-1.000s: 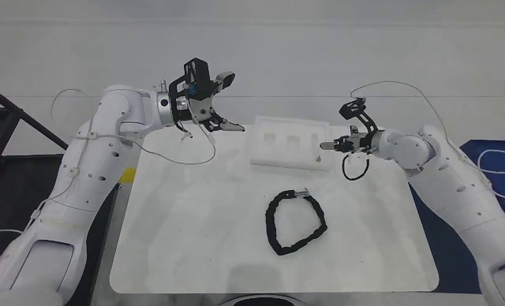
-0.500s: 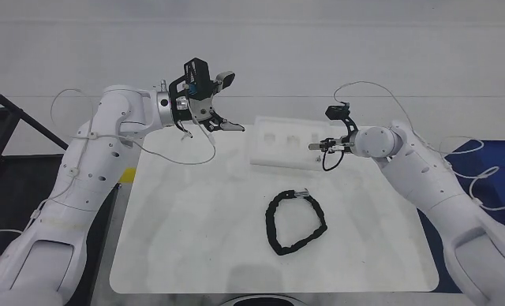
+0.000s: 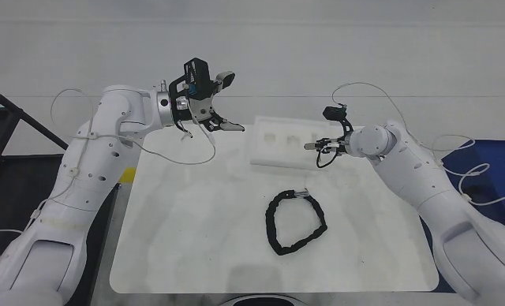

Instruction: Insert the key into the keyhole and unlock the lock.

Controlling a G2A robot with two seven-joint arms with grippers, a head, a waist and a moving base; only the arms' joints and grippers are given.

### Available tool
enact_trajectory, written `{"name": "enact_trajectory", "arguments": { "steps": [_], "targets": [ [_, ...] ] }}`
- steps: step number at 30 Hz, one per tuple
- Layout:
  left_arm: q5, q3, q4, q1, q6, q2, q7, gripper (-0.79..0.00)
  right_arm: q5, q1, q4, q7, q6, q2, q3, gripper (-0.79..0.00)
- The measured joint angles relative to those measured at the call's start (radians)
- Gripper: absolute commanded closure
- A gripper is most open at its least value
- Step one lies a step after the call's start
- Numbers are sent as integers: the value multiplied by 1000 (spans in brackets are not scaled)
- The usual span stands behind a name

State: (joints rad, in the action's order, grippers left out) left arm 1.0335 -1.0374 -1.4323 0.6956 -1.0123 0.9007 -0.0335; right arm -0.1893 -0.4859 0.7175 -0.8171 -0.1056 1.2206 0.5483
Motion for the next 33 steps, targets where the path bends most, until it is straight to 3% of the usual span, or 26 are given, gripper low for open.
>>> {"name": "enact_trajectory", "arguments": {
  "steps": [17, 21, 33],
  "targets": [
    [0, 0, 0, 0, 0, 0, 0, -785, -19, -17, 23, 10, -6, 0, -3, -785],
    [0, 0, 0, 0, 0, 0, 0, -785, -66, -26, 55, -36, -28, 1, -12, -785],
    [0, 0, 0, 0, 0, 0, 0, -785, -80, -17, 25, -90, -86, 35, -20, -785]
  ]
}}
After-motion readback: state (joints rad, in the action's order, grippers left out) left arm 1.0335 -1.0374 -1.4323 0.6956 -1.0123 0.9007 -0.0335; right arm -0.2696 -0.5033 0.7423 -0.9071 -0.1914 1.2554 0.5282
